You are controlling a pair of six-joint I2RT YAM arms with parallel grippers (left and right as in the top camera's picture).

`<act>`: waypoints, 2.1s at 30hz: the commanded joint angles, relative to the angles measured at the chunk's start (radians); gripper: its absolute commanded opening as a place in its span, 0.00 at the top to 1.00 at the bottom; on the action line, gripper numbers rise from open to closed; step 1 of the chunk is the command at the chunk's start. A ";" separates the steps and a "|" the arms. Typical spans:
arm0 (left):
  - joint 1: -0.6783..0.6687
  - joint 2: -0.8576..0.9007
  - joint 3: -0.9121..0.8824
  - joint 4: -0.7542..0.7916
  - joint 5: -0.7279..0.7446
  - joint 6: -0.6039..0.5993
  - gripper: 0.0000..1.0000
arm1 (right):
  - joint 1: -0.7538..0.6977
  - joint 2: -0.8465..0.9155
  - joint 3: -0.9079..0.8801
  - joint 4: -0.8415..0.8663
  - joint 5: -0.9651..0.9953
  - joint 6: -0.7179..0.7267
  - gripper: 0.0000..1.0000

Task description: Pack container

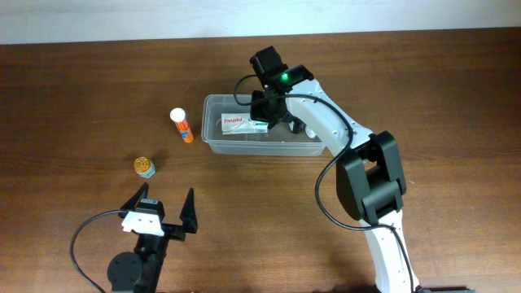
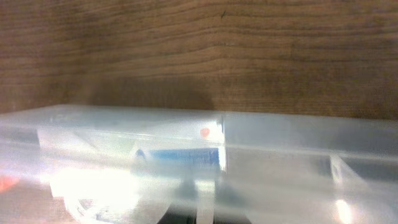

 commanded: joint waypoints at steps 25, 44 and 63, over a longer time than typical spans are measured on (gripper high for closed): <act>0.006 -0.008 -0.002 -0.005 -0.006 -0.006 0.01 | -0.447 -0.414 0.433 -0.727 0.261 -0.209 0.01; 0.006 -0.008 -0.002 -0.005 -0.006 -0.006 0.01 | -0.819 -0.409 0.124 -0.746 0.192 -0.205 0.01; 0.006 -0.008 -0.002 -0.012 -0.082 -0.002 0.01 | -0.816 -0.408 0.114 -0.734 0.193 -0.205 0.02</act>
